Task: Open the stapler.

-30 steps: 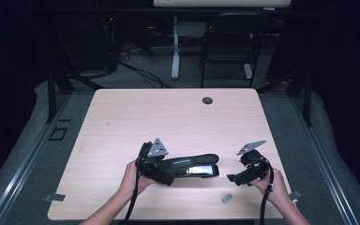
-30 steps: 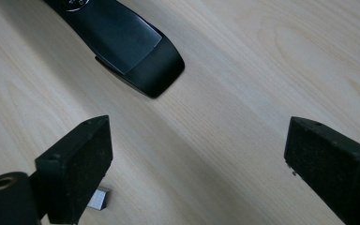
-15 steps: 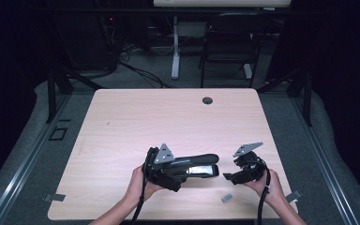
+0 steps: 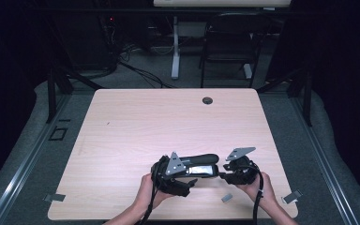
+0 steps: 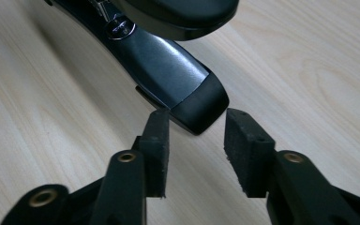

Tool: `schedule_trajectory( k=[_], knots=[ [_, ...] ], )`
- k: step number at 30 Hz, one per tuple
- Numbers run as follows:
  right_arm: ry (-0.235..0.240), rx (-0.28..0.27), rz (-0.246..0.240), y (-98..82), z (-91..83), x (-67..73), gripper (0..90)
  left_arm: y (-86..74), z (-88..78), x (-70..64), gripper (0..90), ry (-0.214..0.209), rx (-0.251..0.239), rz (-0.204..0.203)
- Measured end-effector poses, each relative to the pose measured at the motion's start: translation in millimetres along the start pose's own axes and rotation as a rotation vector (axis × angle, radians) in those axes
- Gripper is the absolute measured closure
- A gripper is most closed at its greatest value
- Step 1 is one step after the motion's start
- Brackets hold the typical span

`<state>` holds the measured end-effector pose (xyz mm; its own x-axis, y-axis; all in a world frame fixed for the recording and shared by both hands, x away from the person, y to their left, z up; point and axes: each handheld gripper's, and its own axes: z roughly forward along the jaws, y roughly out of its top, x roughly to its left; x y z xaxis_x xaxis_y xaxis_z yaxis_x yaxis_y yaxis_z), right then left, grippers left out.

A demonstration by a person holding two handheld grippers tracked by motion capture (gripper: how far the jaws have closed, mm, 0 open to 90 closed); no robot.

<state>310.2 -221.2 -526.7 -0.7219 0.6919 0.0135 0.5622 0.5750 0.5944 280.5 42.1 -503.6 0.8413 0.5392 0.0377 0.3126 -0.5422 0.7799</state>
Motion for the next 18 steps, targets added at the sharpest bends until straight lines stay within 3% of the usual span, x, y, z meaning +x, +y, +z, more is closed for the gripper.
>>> schedule_trajectory(
  k=[4, 10, 14, 18],
  knots=[
    [0.006, -0.001, 0.003, -0.3, 8.4, 2.3, 75.7, -2.7, 7.9, -3.9, 29.2, -0.013, 0.002, -0.019],
    [-0.001, -0.013, -0.007, 2.1, 17.7, 7.6, 81.5, -7.0, 19.6, -12.8, 44.4, 0.002, -0.029, -0.027],
    [-0.017, -0.044, -0.025, 0.5, 19.2, 8.5, 87.4, -9.7, 30.3, -20.6, 58.4, 0.008, -0.028, -0.054],
    [-0.012, -0.049, -0.039, -2.2, 21.4, 7.6, 88.6, -12.4, 42.9, -28.4, 65.8, 0.029, -0.033, -0.076]
  ],
)
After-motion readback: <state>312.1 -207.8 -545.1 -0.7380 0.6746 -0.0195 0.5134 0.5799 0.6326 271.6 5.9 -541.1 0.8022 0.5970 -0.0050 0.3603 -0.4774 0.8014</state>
